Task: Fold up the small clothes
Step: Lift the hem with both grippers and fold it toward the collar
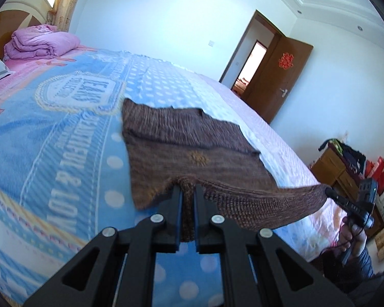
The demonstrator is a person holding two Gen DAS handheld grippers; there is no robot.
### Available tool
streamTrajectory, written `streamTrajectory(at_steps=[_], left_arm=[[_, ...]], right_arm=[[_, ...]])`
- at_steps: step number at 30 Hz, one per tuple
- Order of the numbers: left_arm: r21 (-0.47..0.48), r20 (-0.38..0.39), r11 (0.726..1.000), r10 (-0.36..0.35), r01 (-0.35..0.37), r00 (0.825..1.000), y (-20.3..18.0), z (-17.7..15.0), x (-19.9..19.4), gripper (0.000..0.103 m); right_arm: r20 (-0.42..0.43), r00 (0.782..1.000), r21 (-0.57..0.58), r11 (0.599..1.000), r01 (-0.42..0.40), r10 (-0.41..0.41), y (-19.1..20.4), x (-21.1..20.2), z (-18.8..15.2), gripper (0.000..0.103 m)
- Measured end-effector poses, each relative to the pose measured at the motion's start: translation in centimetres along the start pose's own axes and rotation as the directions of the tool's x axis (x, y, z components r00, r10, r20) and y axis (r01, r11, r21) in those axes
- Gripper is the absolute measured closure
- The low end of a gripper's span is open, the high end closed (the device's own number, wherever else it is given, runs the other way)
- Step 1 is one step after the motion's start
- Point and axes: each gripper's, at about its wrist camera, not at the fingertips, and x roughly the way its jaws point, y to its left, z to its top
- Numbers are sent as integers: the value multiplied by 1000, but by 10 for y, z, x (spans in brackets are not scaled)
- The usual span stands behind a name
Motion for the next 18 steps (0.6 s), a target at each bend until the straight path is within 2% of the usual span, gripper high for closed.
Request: streamTrajectory(at_steps=[18], left_arm=[[2,56,999,44,-44,997,16,71,49,96]], right_arm=[[76,995,-36,997,70,-68,8,66,83,97]])
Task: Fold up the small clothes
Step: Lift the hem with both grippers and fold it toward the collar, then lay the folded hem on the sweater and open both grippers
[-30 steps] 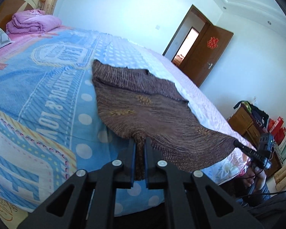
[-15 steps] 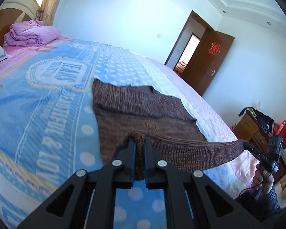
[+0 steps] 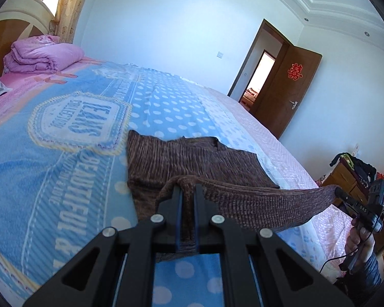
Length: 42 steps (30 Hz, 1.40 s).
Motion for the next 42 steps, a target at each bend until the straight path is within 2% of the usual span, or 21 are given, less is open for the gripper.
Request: streamTrajectory(at_steps=[12,21,26,29,31,34,35,36,38,39,40,42], left_arm=[[29,-12,997,67,-66,998,9,45,46,96],[31,-59,992,121,-120,991,30,66,103,96],[78,-110,980,192,-184,975,34,63,150,96],[131,-128,962,256,-240,958,33,58,178,95],[153,-140,947,305,-284,942,36,56,195,89],[187,-113,908,400,-376,909,39,56,202,86],[190,-107,906,403,-379,909,39,57,199,78],[188,-100,908,397,-374,912,40,56,192,58],[223,-75,897,406,-382,911,40,49,177,33],[262,-63,887,409,-380,910,37,44,171,27],[326,-59,868,415,-375,908,33,35,169,25],[425,-73,821,451,-381,890,28,22,174,24]], right_arm=[[-4,999,-57,997,50,-50,4,64,50,97],[-64,993,-66,993,96,-100,1,134,67,97],[-127,980,-41,988,150,-154,-14,178,59,97],[-172,967,-46,982,184,-190,-24,208,54,97],[-205,959,-44,980,193,-197,-31,231,54,97],[-259,928,-63,963,260,-268,-40,261,52,82],[-271,921,-72,960,269,-278,-40,265,50,68],[-272,922,-78,962,263,-274,-38,265,48,48],[-272,926,-110,964,241,-263,-30,259,39,31],[-282,919,-148,959,241,-274,-24,258,33,31],[-302,901,-217,943,252,-310,-18,261,25,31],[-313,863,-351,893,282,-396,-8,268,12,31]])
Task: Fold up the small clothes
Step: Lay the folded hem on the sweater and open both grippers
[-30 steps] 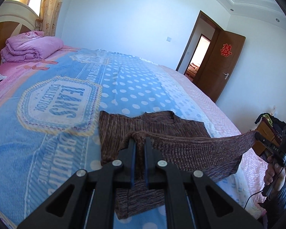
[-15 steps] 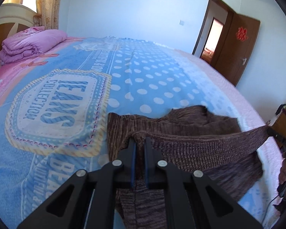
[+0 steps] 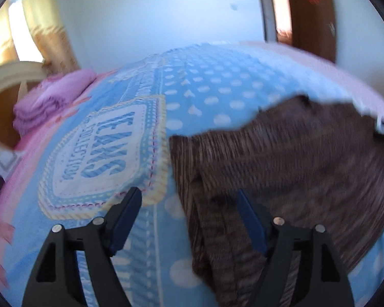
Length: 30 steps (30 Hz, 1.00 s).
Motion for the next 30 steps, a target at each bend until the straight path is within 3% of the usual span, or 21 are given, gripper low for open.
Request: streamTrajectory(at_steps=[2,5,6,10,14,17,20,25,28,30], left_arm=[[69,-26,997,21,-19,999,-9,-5,9,24],[102,-39,993,55,-51,998,-14,5,28,20],[102,-23,989,114,-111,993,-13,15,34,20],[-14,-27,982,188,-188,982,6,49,41,20],[-123,-13,973,197,-197,980,31,65,31,14],[-140,-20,974,179,-180,984,40,52,22,13],[-157,-46,975,151,-156,988,46,23,10,13],[-240,-29,969,56,-61,998,45,-30,-25,14],[-299,-13,954,-40,34,999,37,-48,-38,23],[-322,-3,941,-109,103,994,28,-55,-43,37]], right_arm=[[-14,998,-107,992,63,-65,13,10,-2,31],[-16,995,-138,985,100,-103,15,21,16,31],[-28,993,-133,985,106,-111,13,26,26,31],[39,984,-40,984,174,-173,-5,21,75,31],[72,986,41,988,149,-152,-21,9,86,31],[70,990,48,992,121,-124,-27,5,67,31],[51,997,100,994,44,-49,-40,-1,35,31],[57,996,184,980,-76,66,-58,-24,-22,31],[73,992,238,964,-121,107,-66,-40,-58,31],[87,987,288,944,-158,138,-72,-50,-78,31]])
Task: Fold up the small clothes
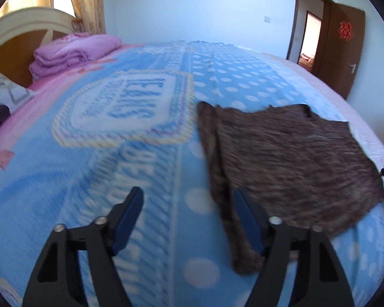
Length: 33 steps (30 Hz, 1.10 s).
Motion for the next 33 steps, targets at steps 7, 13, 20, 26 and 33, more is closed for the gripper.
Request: streamTrajectory(at_steps=[7,13,20,26,33], left_arm=[[23,-13,995,-95,95,995,-31,-14,3,52],[17,-53,995,-92,93,994,-35,-20,18,92],[30,-41,992,-120,121,992,-29,-30,4,99],[1,-45,991,-136,137,990,-21,-33,7,99],[-18,-46,993,-117,116,992,-19,-36,6,89]], right_arm=[[27,996,52,995,-88,87,-1,-17,-25,31],[-20,995,-17,995,-100,99,16,-2,-29,60],[-19,990,-12,991,-137,137,17,-7,-40,100],[-44,989,-19,989,-144,144,15,-5,-51,100],[-42,993,-26,993,-111,110,18,-7,-51,100]])
